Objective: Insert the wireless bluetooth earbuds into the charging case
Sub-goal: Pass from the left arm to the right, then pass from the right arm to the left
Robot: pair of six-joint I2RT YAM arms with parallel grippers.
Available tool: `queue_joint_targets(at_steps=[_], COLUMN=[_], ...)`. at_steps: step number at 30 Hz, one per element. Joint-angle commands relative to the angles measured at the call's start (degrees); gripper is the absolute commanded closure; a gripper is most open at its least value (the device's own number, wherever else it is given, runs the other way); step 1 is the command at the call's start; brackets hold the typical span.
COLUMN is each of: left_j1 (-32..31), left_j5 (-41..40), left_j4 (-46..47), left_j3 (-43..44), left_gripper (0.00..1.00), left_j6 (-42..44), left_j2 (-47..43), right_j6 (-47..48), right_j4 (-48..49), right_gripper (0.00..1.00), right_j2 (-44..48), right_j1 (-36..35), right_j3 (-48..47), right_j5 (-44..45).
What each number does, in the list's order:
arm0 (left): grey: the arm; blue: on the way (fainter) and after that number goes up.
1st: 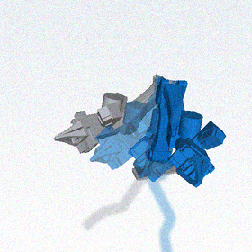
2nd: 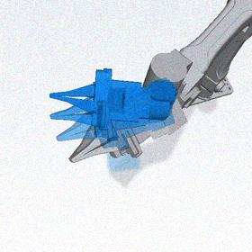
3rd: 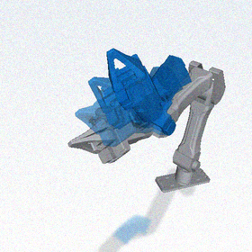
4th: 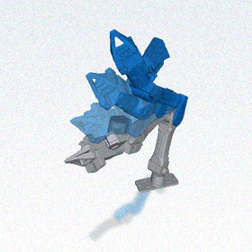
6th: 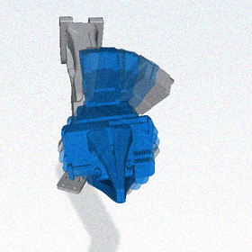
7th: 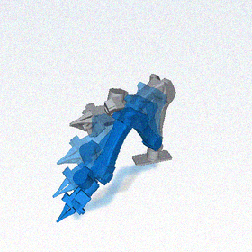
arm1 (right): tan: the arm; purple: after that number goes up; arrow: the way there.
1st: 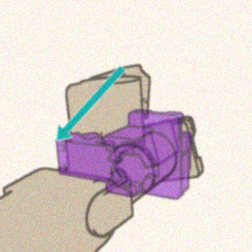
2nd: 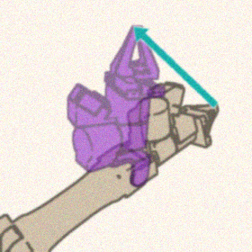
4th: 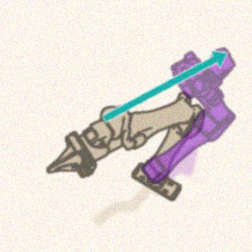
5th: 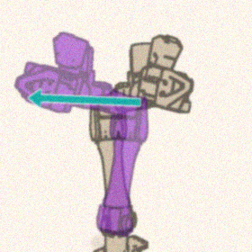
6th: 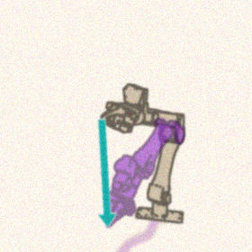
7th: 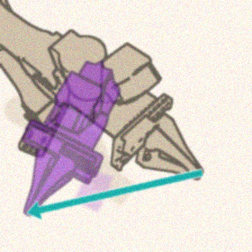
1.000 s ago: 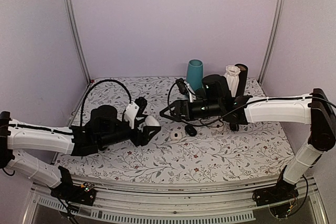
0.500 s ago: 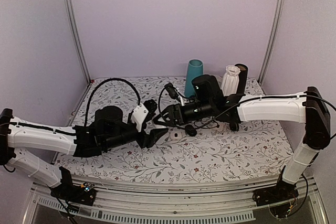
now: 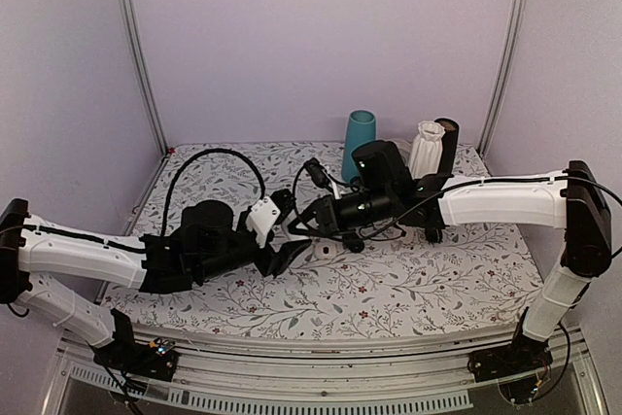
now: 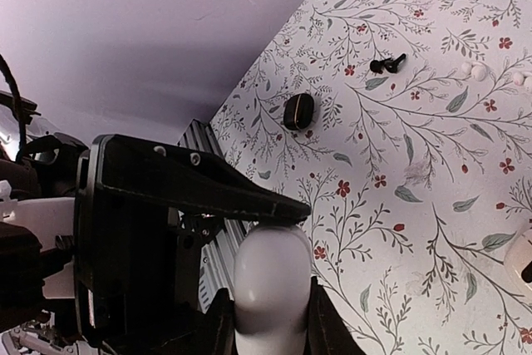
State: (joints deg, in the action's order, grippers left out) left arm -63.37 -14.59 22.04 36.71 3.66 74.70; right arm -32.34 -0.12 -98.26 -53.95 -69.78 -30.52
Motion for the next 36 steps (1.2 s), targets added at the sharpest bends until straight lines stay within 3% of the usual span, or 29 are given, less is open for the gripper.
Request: queue_joint_targets(at_steps=[1,6,19,24,36], left_j1=[-0.30,-0.04,7.10,11.93,19.12], left_j5=[0.01,1.92,19.03,27.69,44.87], left_j4=[1.26,2.63,5.03,8.70,19.99], left_j3=[0.37,-1.01,-7.31,-9.92,-10.43], left_gripper=[0.21,0.08,0.08,0.11,0.30], left_j6=[-1.22,-1.93,-11.67,-17.64,-31.22], left_j2=[-0.22,-1.92,-9.37,-11.74,-11.41], right_j6=[2.85,3.78,10.60,12.91,17.70], right_j4=[0.12,-0.01,-0.07,1.47,3.44], right_gripper=[0.96,0.96,0.96,0.96,0.96], right_j2=[0.57,1.11,4.60,5.82,7.85], right_j1=[-0.23,-0.15,0.13,0.12,0.02], right_j3=[-1.96,-2.34,-2.84,-2.32,-1.42], right_j5=[-0.54,1.41,3.98,1.88,-4.09])
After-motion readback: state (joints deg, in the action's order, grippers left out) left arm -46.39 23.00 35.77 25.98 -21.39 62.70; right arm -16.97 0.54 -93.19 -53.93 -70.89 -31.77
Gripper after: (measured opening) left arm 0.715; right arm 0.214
